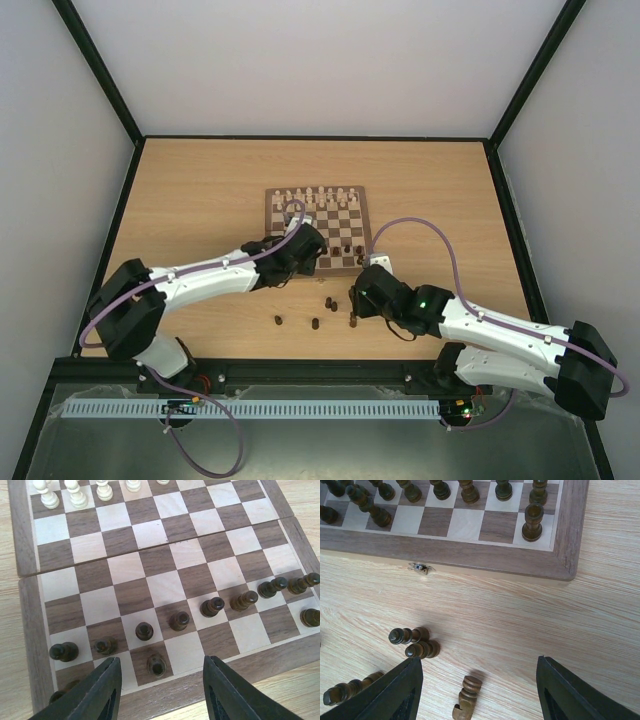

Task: Set up the chess pieces on the board
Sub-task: Pick up the chess piece at the center of the board.

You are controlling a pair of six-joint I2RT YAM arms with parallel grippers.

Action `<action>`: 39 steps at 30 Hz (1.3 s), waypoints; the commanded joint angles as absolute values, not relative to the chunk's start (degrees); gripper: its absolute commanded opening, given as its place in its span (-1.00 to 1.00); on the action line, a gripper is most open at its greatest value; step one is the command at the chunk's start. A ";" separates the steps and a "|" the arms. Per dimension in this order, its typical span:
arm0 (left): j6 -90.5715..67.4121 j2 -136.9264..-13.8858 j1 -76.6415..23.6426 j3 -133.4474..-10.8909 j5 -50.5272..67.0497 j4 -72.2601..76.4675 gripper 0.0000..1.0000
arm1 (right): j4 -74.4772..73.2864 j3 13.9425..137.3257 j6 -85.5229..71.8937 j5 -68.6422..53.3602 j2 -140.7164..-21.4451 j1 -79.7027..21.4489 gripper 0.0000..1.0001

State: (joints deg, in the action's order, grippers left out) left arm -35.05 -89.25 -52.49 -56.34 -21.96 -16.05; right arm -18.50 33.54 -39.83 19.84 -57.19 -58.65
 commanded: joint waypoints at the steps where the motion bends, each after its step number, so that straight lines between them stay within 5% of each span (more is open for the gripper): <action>1: -36.77 -86.40 -53.22 -54.84 -23.54 -19.69 -0.04 | -19.09 32.86 -39.37 20.05 -56.36 -59.05 0.25; 21: -73.66 -71.04 -76.02 -38.24 -27.17 -38.02 0.08 | -15.93 30.57 -36.68 14.11 -51.92 -59.06 0.25; 39: -66.75 -75.04 -72.89 -35.36 -25.97 -28.37 0.06 | -15.79 30.35 -36.71 14.12 -51.41 -59.15 0.25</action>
